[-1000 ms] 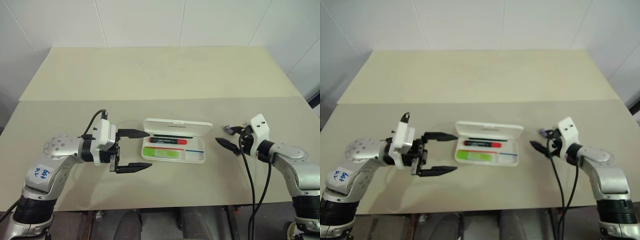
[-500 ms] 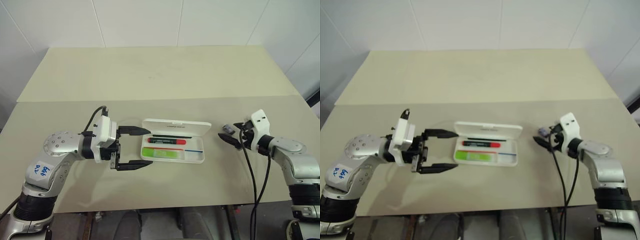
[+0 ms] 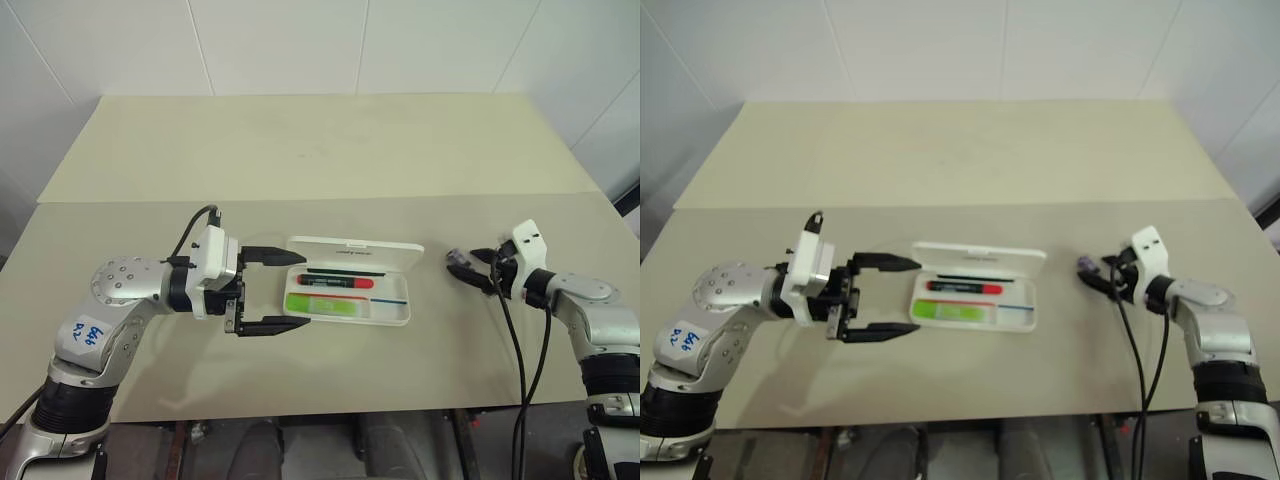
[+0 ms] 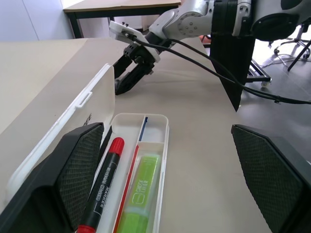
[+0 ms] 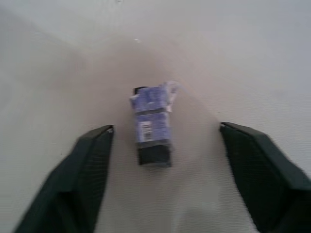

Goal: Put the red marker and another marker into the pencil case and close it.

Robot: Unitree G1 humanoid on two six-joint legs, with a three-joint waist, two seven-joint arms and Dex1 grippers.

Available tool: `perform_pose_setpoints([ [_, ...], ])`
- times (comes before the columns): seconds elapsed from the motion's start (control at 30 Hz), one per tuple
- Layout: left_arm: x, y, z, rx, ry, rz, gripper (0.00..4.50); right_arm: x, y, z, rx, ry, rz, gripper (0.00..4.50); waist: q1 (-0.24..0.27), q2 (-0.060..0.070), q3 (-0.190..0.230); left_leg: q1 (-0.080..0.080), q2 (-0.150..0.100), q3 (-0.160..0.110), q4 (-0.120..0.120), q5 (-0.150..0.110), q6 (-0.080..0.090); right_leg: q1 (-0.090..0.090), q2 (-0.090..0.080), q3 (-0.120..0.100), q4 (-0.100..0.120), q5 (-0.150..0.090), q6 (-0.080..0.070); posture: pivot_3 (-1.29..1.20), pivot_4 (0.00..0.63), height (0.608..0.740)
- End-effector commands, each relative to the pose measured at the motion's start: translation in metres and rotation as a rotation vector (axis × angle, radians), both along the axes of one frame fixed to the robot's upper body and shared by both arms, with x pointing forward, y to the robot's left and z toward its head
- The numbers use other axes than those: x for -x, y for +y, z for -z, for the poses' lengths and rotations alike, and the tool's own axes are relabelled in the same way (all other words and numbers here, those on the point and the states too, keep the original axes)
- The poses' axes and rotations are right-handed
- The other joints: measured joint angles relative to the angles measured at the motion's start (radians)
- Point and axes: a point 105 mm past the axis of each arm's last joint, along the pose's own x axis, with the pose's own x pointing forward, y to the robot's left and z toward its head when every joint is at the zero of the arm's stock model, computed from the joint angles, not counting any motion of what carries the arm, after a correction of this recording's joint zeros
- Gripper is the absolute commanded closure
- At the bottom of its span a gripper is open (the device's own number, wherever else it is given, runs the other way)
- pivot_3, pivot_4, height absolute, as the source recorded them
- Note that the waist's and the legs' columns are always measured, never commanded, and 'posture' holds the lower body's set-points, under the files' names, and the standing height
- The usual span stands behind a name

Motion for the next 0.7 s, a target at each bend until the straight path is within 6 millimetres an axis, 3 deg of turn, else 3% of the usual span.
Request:
perform_pose_setpoints([
  [0.03, 0.001, -0.001, -0.009, 0.003, -0.049, 0.019, 0.00, -0.001, 0.003, 0.005, -0.001, 0.017, -0.012, 2.16, -0.002, 0.000, 0.000, 0.000, 0.000, 0.000, 0.000, 0.000, 0.000, 0.000, 0.000, 0.000, 0.000, 0.000, 0.000, 0.00, 0.150, 0.740],
  [0.23, -0.002, -0.001, -0.010, -0.004, -0.060, 0.017, 0.00, -0.003, 0.005, -0.002, 0.018, -0.003, -0.020, 4.15, -0.013, 0.000, 0.000, 0.000, 0.000, 0.000, -0.001, 0.000, 0.000, 0.000, 0.000, 0.000, 0.000, 0.000, 0.000, 0.00, 0.150, 0.740],
  [0.47, -0.001, 0.002, -0.006, -0.021, -0.056, 0.024, 0.00, 0.000, -0.004, -0.020, 0.053, -0.042, -0.024, 4.15, -0.014, 0.000, 0.000, 0.000, 0.000, 0.000, -0.001, 0.000, 0.000, 0.000, 0.000, 0.000, 0.000, 0.000, 0.000, 0.00, 0.150, 0.740],
  [0.7, -0.001, 0.005, -0.002, -0.039, -0.043, 0.035, 0.00, 0.040, -0.021, -0.035, 0.110, 0.029, -0.104, 4.15, -0.011, 0.001, 0.000, -0.001, 0.000, 0.000, -0.004, 0.000, 0.001, -0.001, 0.000, 0.001, 0.000, -0.002, 0.002, 0.00, 0.150, 0.740],
])
